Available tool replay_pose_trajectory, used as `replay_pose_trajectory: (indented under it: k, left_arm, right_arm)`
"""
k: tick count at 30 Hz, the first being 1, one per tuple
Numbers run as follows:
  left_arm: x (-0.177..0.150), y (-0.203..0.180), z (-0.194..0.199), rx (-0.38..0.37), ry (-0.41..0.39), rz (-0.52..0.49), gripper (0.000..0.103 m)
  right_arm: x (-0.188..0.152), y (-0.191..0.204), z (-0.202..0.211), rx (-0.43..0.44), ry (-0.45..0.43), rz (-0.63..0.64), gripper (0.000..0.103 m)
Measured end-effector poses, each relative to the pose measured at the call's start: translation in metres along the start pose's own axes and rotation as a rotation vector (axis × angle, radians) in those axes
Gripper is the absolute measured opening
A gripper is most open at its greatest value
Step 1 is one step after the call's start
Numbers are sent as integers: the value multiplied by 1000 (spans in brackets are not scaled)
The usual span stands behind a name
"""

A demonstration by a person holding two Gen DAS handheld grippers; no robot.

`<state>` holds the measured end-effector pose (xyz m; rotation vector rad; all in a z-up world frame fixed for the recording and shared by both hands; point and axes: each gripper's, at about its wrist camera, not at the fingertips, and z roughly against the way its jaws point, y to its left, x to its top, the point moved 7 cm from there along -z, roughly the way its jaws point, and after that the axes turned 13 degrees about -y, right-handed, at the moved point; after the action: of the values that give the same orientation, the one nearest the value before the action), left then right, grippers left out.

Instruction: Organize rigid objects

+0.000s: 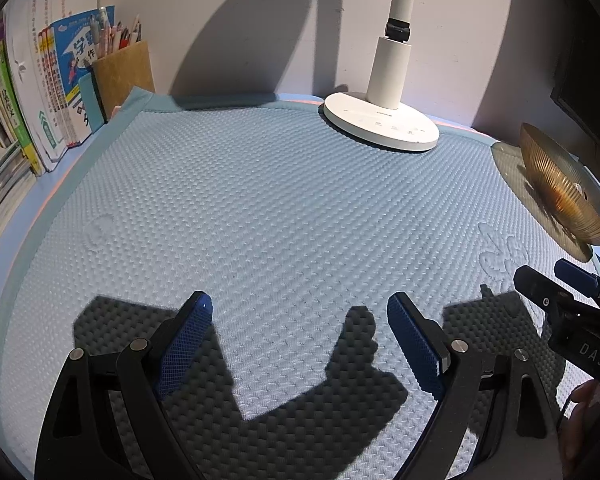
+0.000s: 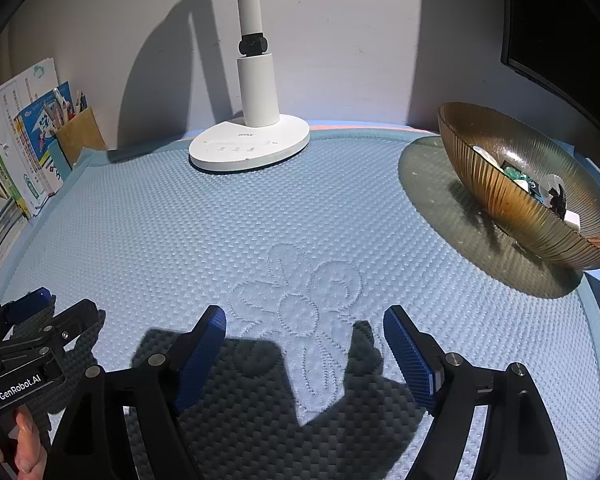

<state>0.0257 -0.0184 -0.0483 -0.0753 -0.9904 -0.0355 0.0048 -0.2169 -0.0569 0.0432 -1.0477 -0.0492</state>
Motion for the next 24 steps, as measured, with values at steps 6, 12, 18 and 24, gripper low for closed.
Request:
replay_pose_trajectory:
  k: [6,12,18,24]
  left_arm:
    - [-1,0,-1,3,3,2,89]
    - [-1,1,-1,3,6,2,89]
    - [-3,1,-2,8,13,9,89]
    - [-3,2,-3,8,21,17,89]
  right_arm:
    - [0,1,1,1,2,-1,80]
    - [0,3,0,-1,4,-1,80]
    - [0,4,-1,-4,11,-7,81]
    - [-1,5,-2,-5,13,-6,83]
